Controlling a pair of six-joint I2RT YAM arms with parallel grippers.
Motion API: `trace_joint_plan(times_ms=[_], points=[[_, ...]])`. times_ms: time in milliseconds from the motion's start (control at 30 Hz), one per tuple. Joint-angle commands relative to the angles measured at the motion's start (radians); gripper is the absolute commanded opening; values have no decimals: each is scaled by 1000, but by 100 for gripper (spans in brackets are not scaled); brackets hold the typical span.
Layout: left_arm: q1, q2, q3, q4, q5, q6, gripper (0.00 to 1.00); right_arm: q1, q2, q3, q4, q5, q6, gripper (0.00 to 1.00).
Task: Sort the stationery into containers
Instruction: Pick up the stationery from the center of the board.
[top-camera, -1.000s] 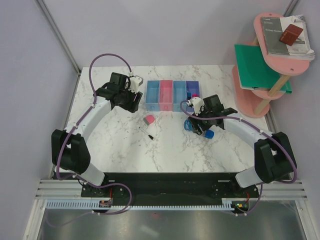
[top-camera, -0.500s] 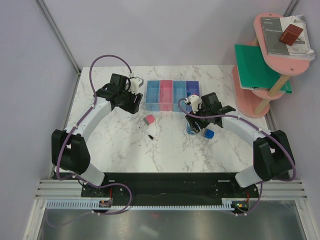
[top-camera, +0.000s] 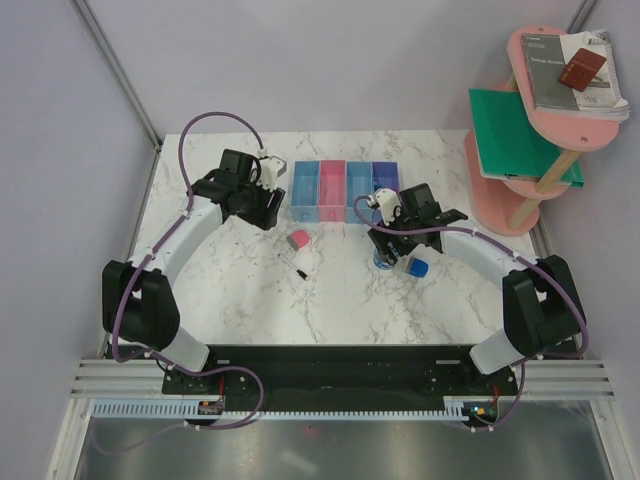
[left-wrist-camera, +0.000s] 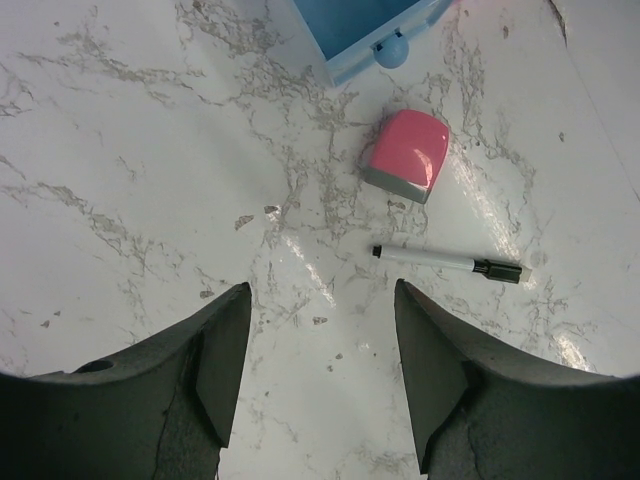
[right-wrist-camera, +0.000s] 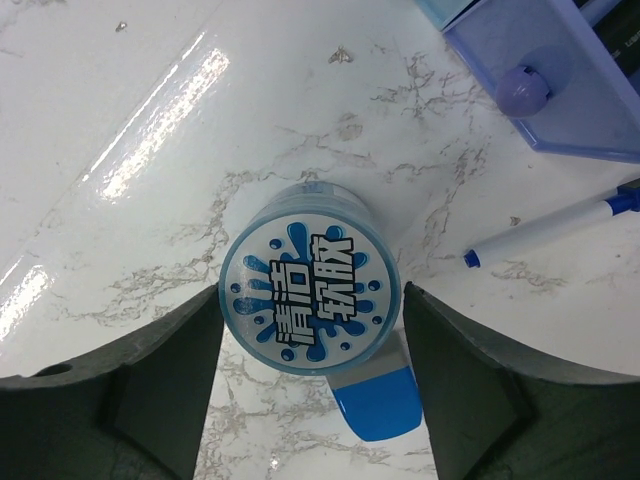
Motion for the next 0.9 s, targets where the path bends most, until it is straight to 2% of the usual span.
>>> trace_joint_plan(times_ms=[0,267,567,867], points=[[-3,-45,-5,29,9,-18,66,5,23,28,30,-8,1,77],[-3,-49,-19,28,6,-15,66,7,-26,40,19,-15,1,49],[-3,-82,-67,28,3,-4,66,8,-109,187,31,-21,-39,45],[-2,-148,-103,2,-20,21,66,7,57,358,195,72,-50,46]])
